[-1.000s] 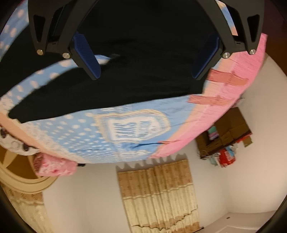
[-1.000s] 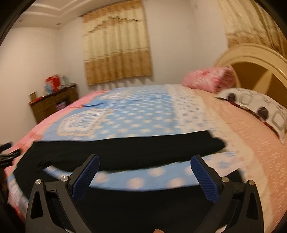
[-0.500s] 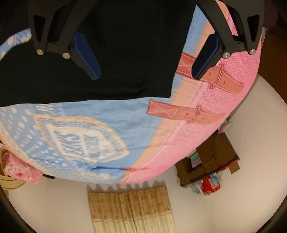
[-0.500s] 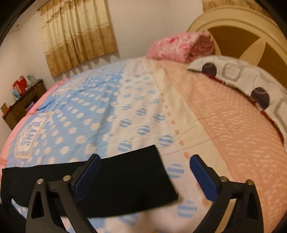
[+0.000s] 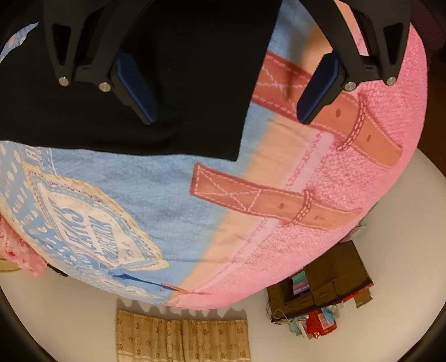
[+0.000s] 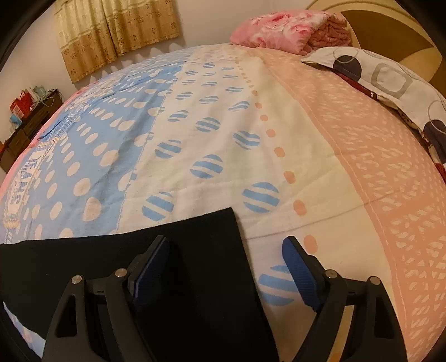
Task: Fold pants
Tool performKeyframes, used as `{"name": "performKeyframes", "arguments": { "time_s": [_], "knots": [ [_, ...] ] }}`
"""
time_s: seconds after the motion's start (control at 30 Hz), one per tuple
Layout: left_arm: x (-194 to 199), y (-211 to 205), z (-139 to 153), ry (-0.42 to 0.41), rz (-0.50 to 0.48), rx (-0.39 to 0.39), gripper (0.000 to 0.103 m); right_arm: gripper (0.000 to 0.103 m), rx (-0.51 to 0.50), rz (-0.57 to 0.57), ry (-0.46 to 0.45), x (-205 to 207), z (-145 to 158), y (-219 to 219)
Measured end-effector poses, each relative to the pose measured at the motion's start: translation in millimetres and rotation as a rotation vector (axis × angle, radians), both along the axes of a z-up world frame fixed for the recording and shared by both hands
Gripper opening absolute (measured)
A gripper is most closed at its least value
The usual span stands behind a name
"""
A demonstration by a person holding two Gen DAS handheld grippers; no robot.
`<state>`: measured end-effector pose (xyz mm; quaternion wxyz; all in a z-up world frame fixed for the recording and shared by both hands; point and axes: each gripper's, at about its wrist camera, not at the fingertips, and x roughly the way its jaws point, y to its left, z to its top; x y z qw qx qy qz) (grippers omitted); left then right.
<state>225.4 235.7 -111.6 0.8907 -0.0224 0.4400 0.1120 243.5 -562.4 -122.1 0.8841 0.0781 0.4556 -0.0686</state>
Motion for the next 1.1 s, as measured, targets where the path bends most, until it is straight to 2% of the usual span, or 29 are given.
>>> {"name": "performKeyframes", "arguments": {
  "time_s": [0.07,0.13,0.2,0.3,0.53,0.57,0.63,0.67,0.73,0.77,0.83,1.1],
  "knots": [
    [7.7,1.5,0.4,0.004,-0.010,0.000,0.099,0.078,-0.002,0.007,0.007,2.5,-0.6,0.6],
    [17.3,4.7,-1.1,0.015,-0.017,-0.012,0.094,0.069,0.002,0.023,0.012,5.5,-0.4,2.7],
    [24.6,6.7,-4.1,0.031,-0.026,-0.024,0.087,0.064,0.013,0.033,0.013,7.9,0.0,5.4],
    [36.7,10.3,-13.8,0.069,-0.034,-0.048,0.081,0.063,0.013,0.036,0.009,7.4,-1.5,7.3],
    [41.6,11.6,-20.2,0.062,-0.045,-0.062,0.080,0.060,0.015,0.051,0.006,9.0,-2.8,8.0],
    [41.6,10.9,-19.8,0.062,-0.048,-0.057,0.076,0.058,0.018,0.057,0.003,8.8,-2.8,8.2],
    [38.2,8.0,-17.7,0.058,-0.076,-0.052,0.060,0.047,0.018,0.069,-0.005,8.2,-2.4,10.0],
    [37.9,5.0,-16.4,0.054,-0.095,-0.058,0.046,0.044,0.014,0.076,-0.009,8.1,-2.2,11.3],
    [38.1,-2.5,-13.2,0.054,-0.119,-0.053,0.026,0.024,0.020,0.088,-0.022,6.5,-0.9,13.7],
    [38.0,-4.9,-12.0,0.055,-0.131,-0.063,0.022,0.020,0.028,0.095,-0.027,5.9,0.0,14.8],
    [36.2,-8.2,-8.2,0.046,-0.131,-0.041,0.021,0.013,0.016,0.101,-0.034,4.9,2.2,18.4],
    [9.4,1.0,29.6,-0.076,-0.139,-0.083,0.020,0.010,0.011,0.104,-0.114,-13.8,26.3,20.1]
  ]
}}
